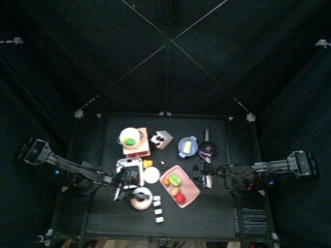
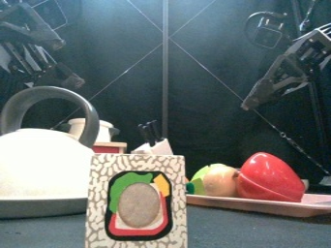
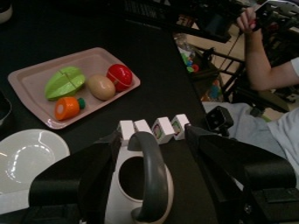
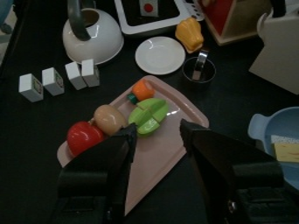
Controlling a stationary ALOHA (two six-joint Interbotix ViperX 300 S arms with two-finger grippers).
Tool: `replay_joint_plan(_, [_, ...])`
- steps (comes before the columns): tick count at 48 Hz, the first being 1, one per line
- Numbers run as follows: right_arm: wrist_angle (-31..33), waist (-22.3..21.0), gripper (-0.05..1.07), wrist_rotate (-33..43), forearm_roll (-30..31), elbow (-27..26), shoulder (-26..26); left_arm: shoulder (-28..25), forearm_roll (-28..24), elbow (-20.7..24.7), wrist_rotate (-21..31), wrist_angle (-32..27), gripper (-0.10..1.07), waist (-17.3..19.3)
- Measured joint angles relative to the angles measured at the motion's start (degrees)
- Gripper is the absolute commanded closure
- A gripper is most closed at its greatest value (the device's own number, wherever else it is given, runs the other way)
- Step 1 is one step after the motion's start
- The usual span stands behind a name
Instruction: Grab pot lid
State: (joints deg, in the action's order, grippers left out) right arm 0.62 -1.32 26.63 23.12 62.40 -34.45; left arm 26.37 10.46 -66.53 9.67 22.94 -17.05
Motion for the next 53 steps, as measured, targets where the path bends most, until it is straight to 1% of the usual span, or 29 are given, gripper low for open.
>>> replay_joint_plan(3, [0.0, -0.53, 0.22, 0.0, -0.18, 0.0, -0.09, 0.0, 0.0, 0.09, 0.09, 0.44, 0.04, 0.53])
replay_joint_plan(8, [0.0, -1.85, 0.22, 0.18, -1.14, 0.0, -0.26, 0.09, 0.53, 0.62, 0.0, 2.11, 0.04, 2.64])
replay_joint_plan(12, [0.0, -3.69, 0.22, 0.35, -3.78, -0.35, -0.26, 0.0, 1.05, 1.49, -0.35, 2.9, 0.04, 4.66])
replay_joint_plan(19, [0.0, -7.38, 0.22, 0.35, -10.9, -1.85, -0.09, 0.0, -0.53, 3.08, -1.23, 3.52, 0.04, 8.44])
replay_joint_plan(24, [0.44, -10.46, 0.22, 0.35, -18.63, -2.64, 0.26, 0.0, -1.05, 3.6, -1.32, 3.78, 0.04, 11.07])
replay_joint_plan(27, [2.29, -12.66, 0.22, 0.44, -23.2, -2.99, 0.53, 0.0, -1.05, 4.04, -1.23, 3.78, 0.04, 13.01])
replay_joint_plan(30, [6.33, -15.47, 0.22, 0.44, -26.98, -4.04, 0.7, 0.0, -0.79, 4.66, -1.14, 3.78, 0.04, 14.94])
replay_joint_plan(31, [8.26, -16.35, 0.22, 0.44, -27.86, -4.39, 0.79, 0.0, -0.7, 4.75, -1.23, 3.78, 0.04, 15.12])
replay_joint_plan(33, [12.13, -17.93, 0.22, 0.44, -29.18, -5.36, 0.79, 0.0, 0.09, 5.36, -1.14, 3.78, 0.04, 17.14])
replay_joint_plan(34, [15.03, -19.16, 0.22, 0.44, -29.79, -6.15, 0.79, 0.0, 0.44, 5.54, -1.14, 3.78, 0.04, 17.75])
replay_joint_plan(41, [32.17, -23.2, 0.22, 0.62, -31.2, -11.07, 0.88, 0.0, 1.67, 6.15, -1.41, 3.69, 0.04, 21.88])
replay_joint_plan(46, [42.36, -24.35, 0.22, 0.62, -31.29, -14.94, 0.97, 0.44, 0.7, 6.15, -1.41, 2.81, 0.04, 23.47])
replay_joint_plan(50, [47.55, -25.14, 0.22, 0.7, -31.03, -16.7, 0.88, 1.14, -0.7, 6.15, -1.41, 1.41, 0.04, 23.91])
replay_joint_plan(53, [49.57, -26.19, 0.22, 0.62, -30.67, -17.14, 0.88, 1.67, -1.93, 6.15, -1.32, -0.09, 0.04, 23.82])
